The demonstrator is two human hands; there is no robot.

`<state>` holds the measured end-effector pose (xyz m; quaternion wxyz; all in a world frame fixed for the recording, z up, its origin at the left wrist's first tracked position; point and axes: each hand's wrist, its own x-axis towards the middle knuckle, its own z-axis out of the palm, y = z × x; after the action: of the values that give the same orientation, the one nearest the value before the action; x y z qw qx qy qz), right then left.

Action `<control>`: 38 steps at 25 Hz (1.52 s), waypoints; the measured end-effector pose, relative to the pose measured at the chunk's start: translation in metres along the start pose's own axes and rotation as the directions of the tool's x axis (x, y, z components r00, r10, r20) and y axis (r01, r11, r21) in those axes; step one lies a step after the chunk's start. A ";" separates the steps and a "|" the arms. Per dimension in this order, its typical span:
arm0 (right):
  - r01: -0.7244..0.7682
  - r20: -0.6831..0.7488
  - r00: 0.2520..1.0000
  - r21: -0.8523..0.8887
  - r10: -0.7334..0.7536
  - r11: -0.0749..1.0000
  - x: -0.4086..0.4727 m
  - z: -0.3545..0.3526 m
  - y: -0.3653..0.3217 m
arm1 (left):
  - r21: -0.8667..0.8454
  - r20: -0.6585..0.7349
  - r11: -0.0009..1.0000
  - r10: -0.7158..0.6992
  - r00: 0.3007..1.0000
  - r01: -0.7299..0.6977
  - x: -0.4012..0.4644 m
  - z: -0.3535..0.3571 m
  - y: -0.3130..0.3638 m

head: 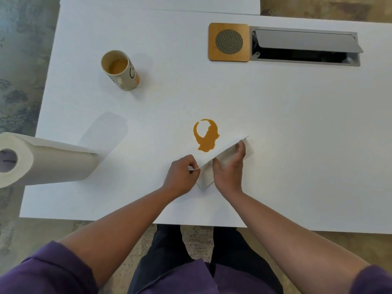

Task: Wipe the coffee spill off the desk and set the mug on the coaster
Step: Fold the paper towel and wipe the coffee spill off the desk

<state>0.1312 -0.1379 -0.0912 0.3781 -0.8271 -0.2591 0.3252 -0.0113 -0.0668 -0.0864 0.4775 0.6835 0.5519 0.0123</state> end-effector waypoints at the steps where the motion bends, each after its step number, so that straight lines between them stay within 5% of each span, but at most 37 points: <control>1: 0.005 -0.002 1.000 -0.033 -0.005 0.999 -0.001 0.004 0.001 | 0.005 0.009 1.000 0.016 1.000 -0.016 -0.002 0.002 -0.002; 6: 0.049 0.083 0.997 -0.480 -0.011 0.876 -0.007 0.028 0.014 | 0.098 0.019 0.980 0.173 0.985 -0.174 -0.009 0.003 -0.010; 10: 0.046 0.110 0.994 -0.609 0.027 0.792 -0.004 0.049 0.007 | 0.107 -0.083 0.972 0.221 0.972 -0.211 0.000 -0.009 -0.014; 24: -0.069 0.093 0.983 -0.611 0.158 0.788 0.041 0.096 -0.043 | 0.078 -0.164 0.987 0.153 0.974 -0.142 0.063 -0.055 -0.013; 30: 0.023 0.181 0.976 -0.643 0.123 0.765 0.045 0.086 -0.047 | 0.007 -0.177 1.000 0.019 0.984 -0.018 0.063 -0.055 -0.008; 38: 0.207 0.173 0.977 -0.620 -0.125 0.757 0.068 0.020 -0.041 | -0.059 -0.251 0.993 -0.111 0.962 0.099 0.072 -0.064 -0.001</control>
<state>0.1536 -0.0591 -0.0922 0.0876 -0.8584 -0.4483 0.2334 -0.0190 0.0294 -0.0889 0.4185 0.6349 0.6435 0.0872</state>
